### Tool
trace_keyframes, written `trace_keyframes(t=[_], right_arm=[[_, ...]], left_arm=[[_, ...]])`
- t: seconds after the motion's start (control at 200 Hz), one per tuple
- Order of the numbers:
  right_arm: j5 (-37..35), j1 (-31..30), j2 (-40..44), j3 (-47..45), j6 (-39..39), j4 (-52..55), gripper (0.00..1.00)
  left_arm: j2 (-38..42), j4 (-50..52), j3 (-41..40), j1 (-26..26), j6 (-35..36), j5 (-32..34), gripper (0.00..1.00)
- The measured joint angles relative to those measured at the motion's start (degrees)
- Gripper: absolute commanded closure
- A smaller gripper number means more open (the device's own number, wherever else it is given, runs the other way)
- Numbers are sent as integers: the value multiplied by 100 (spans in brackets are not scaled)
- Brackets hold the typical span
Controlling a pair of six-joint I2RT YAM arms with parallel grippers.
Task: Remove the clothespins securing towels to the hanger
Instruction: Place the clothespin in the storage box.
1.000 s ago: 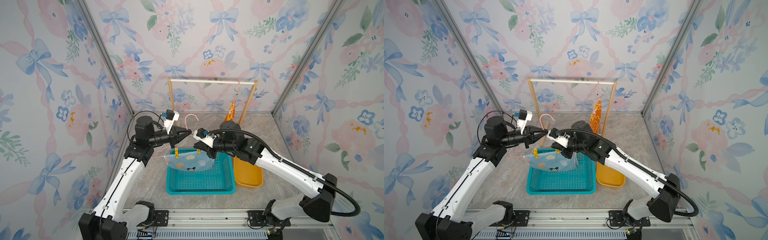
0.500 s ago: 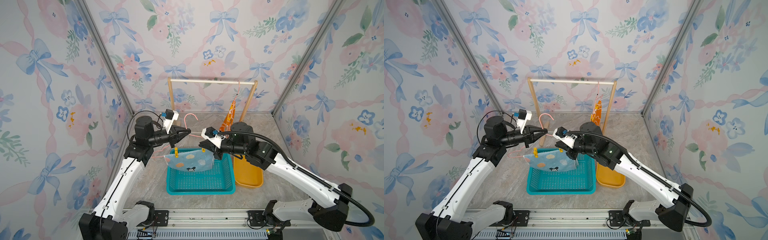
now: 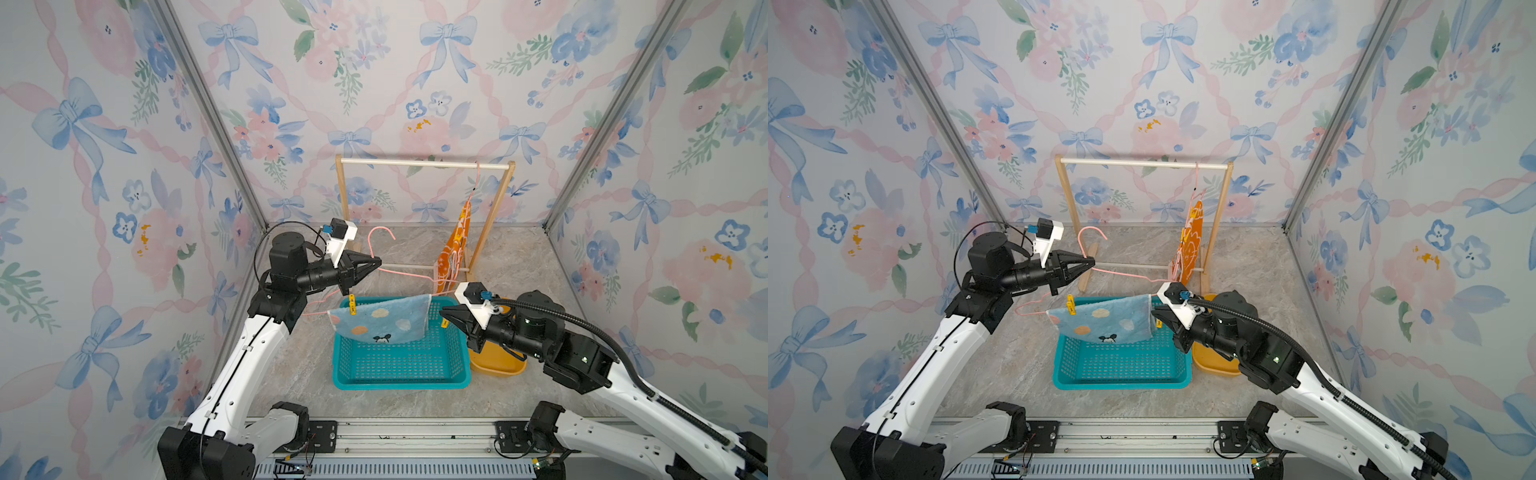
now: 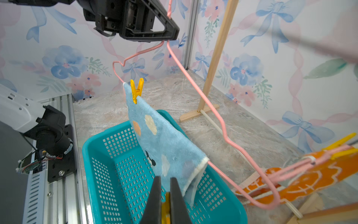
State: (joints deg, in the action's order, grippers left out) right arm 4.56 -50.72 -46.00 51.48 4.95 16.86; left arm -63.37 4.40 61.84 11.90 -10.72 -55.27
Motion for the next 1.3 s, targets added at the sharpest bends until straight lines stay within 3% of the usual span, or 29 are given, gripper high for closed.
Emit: trace_keyframes(t=[0.27,0.435,0.56,0.875,1.3], right_arm=[[-778,369,905,-815,-708,98,100],[-1088,1134,1478,-1261,-1235,332,99],[-1108,1845,1462,-1410,-1609,400,100],[-245,3609,-179,-1943,-2249,2,100],[227,3792,-2426,-1604,-2347,-693,94]], left_arm=[[0,2,-4,0,0,39,100],[0,0,-4,-28,0,39,100],[0,0,-4,-31,0,57,100],[0,0,-9,-31,0,61,100],[7,0,-13,-37,15,61,100]])
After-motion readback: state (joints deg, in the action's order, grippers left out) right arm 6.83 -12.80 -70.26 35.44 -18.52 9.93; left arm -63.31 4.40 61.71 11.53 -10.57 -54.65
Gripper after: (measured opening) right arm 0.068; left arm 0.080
